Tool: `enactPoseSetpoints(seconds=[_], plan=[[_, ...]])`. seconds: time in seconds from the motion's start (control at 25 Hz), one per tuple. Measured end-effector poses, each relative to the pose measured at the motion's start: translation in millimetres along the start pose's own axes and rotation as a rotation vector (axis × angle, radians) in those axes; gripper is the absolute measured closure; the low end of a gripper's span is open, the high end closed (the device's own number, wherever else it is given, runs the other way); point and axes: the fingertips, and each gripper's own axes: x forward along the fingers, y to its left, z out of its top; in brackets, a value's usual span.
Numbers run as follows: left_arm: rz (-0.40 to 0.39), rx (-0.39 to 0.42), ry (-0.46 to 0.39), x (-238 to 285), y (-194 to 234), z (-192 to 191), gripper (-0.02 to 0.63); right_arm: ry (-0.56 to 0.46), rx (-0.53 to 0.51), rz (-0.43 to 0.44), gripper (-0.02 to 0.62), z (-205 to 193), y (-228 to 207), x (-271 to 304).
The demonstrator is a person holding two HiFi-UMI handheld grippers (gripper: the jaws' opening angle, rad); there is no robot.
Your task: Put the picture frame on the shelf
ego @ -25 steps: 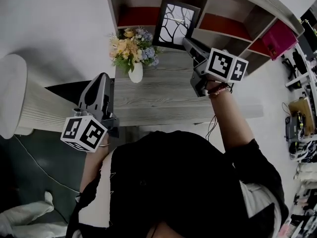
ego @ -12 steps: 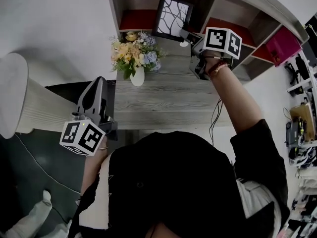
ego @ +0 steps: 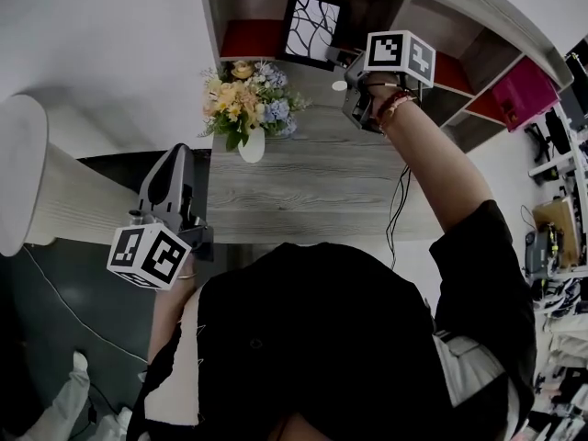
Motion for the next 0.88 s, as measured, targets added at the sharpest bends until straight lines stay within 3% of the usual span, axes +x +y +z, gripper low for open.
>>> enactPoseSetpoints(seconds=[0.4, 0.88], plan=[[0.021, -0.001, -0.027, -5.8, 6.6, 7.4, 0.594, 0.044, -0.007, -0.035, 0.508, 3.4, -2.3, 10.2], [0.041, 0.000, -0.042, -21.5, 10.7, 11.4, 0.595, 0.016, 0.044, -0.077, 0.509, 6.0, -7.7, 14.6]])
